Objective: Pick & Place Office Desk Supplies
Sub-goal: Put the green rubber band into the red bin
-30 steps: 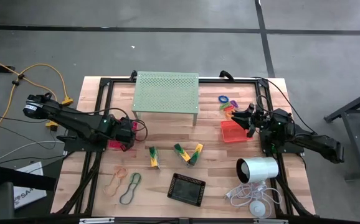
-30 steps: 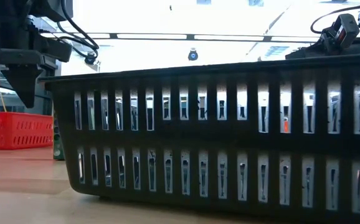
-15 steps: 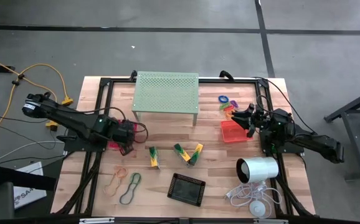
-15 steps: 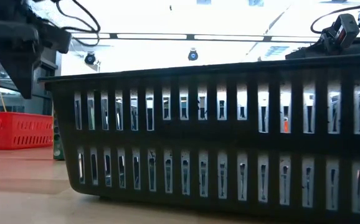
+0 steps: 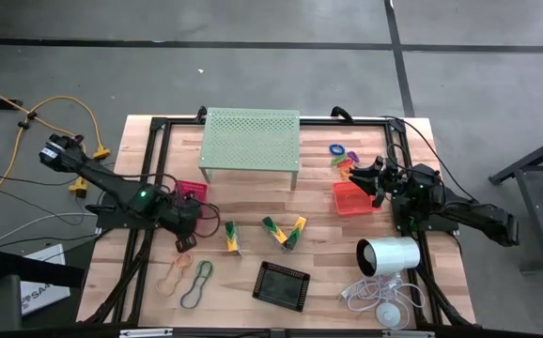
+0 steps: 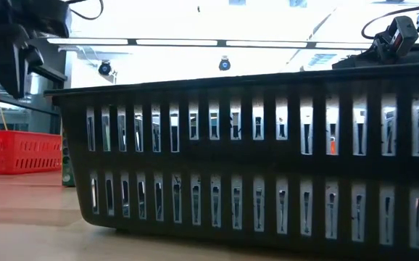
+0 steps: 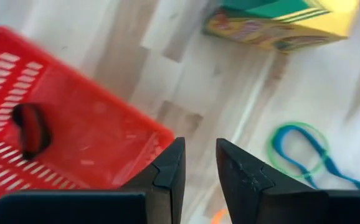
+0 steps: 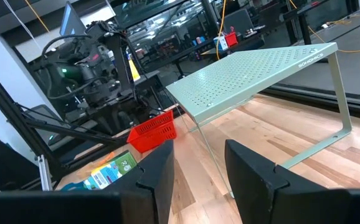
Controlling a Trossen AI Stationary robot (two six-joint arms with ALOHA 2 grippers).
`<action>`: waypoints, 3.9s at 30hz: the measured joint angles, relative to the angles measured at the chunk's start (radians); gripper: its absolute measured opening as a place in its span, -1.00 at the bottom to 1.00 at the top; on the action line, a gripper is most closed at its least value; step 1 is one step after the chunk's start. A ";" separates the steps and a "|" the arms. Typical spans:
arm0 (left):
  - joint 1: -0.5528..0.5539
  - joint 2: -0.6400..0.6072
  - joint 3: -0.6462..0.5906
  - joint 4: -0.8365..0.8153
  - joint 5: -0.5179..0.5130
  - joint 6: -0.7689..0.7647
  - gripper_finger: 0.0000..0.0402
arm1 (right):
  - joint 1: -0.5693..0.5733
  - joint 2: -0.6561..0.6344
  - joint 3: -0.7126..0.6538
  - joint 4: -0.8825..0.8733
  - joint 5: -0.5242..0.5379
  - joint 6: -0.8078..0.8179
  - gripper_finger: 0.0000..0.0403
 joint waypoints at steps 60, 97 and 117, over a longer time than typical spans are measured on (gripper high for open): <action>-0.370 0.470 0.000 0.474 0.010 0.083 -0.57 | 0.000 0.000 0.000 0.000 0.000 0.000 -0.35; -0.370 0.434 0.000 0.487 -0.006 0.087 -0.99 | 0.000 0.000 0.000 0.000 0.000 0.000 -0.35; -0.332 0.216 0.000 0.328 -0.146 0.077 -0.99 | 0.000 0.000 0.000 0.000 0.000 0.000 -0.35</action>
